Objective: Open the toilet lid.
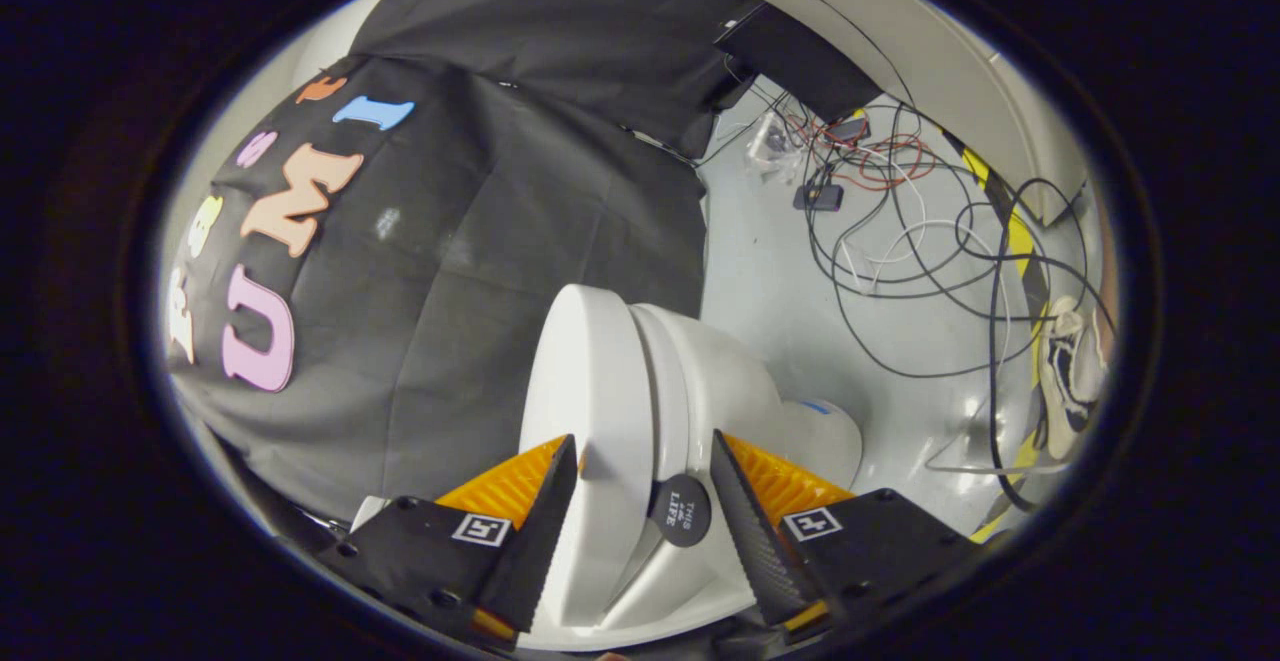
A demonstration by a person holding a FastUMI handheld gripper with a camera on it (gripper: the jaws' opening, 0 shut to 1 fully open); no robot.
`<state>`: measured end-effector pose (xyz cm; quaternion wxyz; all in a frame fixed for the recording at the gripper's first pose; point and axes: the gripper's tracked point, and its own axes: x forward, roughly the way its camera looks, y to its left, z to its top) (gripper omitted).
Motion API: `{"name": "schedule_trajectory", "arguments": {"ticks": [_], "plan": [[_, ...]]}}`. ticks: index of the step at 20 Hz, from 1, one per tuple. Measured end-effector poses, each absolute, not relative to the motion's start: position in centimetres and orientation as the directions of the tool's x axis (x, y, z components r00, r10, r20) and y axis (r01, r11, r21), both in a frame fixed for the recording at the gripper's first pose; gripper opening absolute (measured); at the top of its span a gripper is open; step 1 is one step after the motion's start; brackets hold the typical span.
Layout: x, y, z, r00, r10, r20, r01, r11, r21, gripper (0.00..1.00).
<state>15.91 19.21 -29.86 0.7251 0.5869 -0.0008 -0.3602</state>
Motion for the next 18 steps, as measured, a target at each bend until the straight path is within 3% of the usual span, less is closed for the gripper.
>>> {"name": "schedule_trajectory", "arguments": {"ticks": [3,13,18], "plan": [[15.2,19.1,-29.7,0.735,-0.537,-0.415,0.505,0.025,0.863,0.84],[14.4,21.5,-32.6,0.725,-0.449,-0.523,0.546,-0.089,0.833,0.84],[15.6,21.6,-32.4,0.763,-0.416,-0.494,0.487,-0.132,0.863,0.53]]}}
